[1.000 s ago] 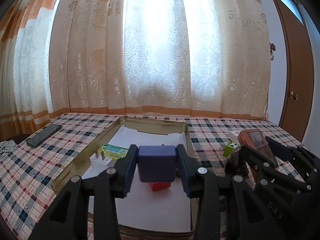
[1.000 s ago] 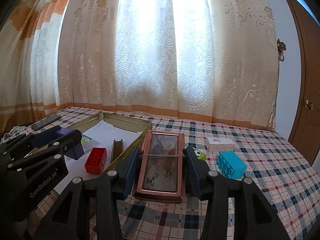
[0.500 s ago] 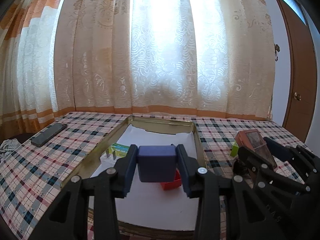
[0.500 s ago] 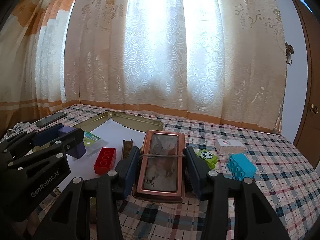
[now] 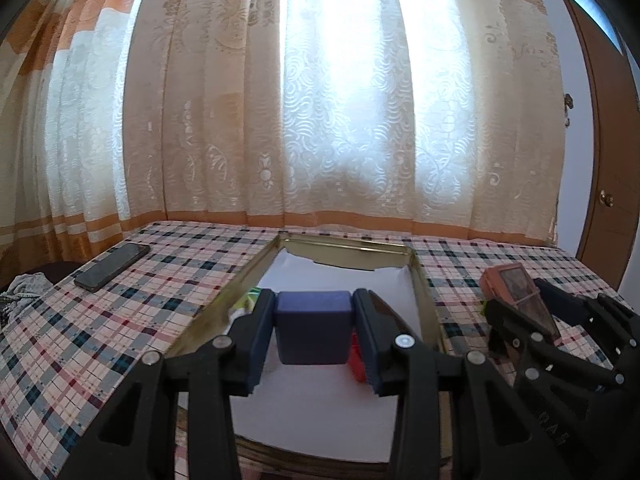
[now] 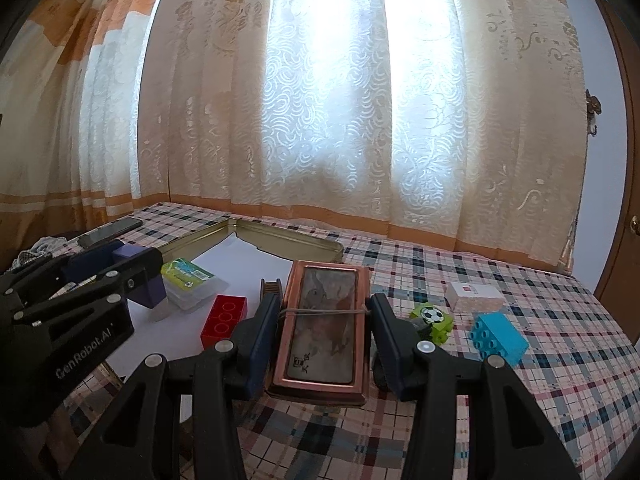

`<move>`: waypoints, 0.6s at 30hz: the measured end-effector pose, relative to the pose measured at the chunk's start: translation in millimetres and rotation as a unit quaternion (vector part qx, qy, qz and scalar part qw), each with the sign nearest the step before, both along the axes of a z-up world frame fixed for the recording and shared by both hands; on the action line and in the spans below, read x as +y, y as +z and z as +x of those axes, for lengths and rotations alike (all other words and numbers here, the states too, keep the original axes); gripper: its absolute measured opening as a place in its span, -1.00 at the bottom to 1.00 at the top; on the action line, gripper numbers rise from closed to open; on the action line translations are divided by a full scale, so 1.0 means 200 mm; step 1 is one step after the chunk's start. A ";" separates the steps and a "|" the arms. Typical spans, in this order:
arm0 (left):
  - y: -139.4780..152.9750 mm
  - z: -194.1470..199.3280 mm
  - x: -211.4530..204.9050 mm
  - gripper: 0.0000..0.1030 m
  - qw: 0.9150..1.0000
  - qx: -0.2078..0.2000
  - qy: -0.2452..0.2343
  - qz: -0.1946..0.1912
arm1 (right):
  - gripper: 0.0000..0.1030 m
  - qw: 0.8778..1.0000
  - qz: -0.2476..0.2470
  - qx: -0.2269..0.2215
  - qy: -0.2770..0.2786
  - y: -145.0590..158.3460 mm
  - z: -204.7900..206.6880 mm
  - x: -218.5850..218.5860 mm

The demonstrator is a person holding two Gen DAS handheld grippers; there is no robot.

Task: Organize rigid objects
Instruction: 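Lower the purple cube into the tin with the left gripper while the right gripper lowers the copper frame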

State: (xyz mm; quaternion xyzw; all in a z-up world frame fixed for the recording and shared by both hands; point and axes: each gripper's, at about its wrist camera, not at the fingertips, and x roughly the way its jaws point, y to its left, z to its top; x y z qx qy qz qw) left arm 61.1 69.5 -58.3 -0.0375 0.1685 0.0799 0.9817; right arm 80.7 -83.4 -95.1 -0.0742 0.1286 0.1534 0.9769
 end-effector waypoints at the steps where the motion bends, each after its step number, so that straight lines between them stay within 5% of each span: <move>1: 0.00 0.00 0.02 -0.24 1.000 0.002 0.004 -0.001 | -0.04 1.000 -0.001 0.000 0.002 0.00 0.01 0.01; 18: -0.05 0.15 0.19 -0.24 0.997 0.069 0.033 0.024 | -0.04 0.996 -0.013 0.055 0.065 0.03 0.20 0.26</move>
